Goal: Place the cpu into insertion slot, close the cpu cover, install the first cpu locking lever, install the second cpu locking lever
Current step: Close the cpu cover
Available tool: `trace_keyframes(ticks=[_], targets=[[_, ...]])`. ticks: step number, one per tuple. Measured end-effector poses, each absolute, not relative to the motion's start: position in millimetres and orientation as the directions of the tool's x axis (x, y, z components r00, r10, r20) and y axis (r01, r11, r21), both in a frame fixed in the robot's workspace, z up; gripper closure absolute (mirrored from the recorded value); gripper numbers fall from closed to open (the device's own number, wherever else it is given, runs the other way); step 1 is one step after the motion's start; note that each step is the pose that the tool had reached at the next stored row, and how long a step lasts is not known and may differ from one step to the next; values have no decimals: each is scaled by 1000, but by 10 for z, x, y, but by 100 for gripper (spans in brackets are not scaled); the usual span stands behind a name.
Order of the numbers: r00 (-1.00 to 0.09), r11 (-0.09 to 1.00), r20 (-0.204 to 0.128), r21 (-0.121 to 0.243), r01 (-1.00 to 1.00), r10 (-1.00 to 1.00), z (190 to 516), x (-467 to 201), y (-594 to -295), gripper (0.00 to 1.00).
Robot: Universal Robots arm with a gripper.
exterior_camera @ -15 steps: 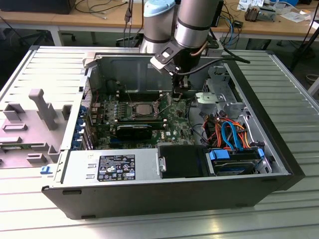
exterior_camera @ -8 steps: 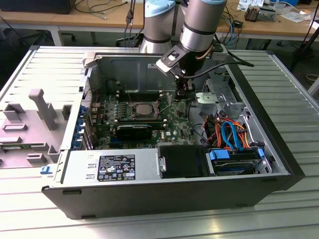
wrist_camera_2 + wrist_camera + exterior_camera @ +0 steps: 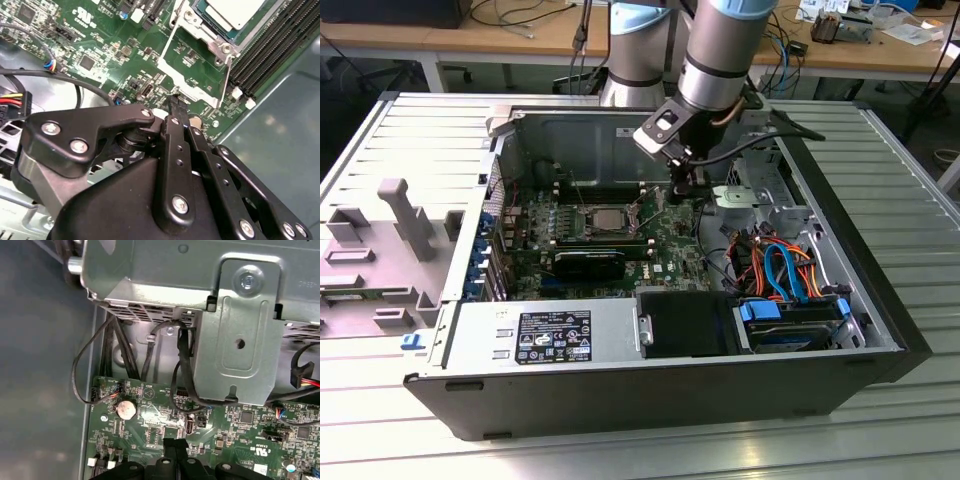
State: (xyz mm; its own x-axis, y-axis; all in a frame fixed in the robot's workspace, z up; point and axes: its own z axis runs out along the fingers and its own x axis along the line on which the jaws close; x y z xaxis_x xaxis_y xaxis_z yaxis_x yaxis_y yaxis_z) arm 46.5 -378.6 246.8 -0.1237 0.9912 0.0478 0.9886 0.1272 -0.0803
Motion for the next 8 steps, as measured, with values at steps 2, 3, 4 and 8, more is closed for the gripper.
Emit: trace_keyframes(ticks=[2,3,4,8], targets=[[-124,128,53,-79,989,991,2469,397,-3786,89],[-124,128,55,-77,989,991,2469,358,-3786,89],[-124,128,57,-75,989,991,2468,285,-3785,89],[-124,128,55,-67,990,991,2469,46,-3786,89]])
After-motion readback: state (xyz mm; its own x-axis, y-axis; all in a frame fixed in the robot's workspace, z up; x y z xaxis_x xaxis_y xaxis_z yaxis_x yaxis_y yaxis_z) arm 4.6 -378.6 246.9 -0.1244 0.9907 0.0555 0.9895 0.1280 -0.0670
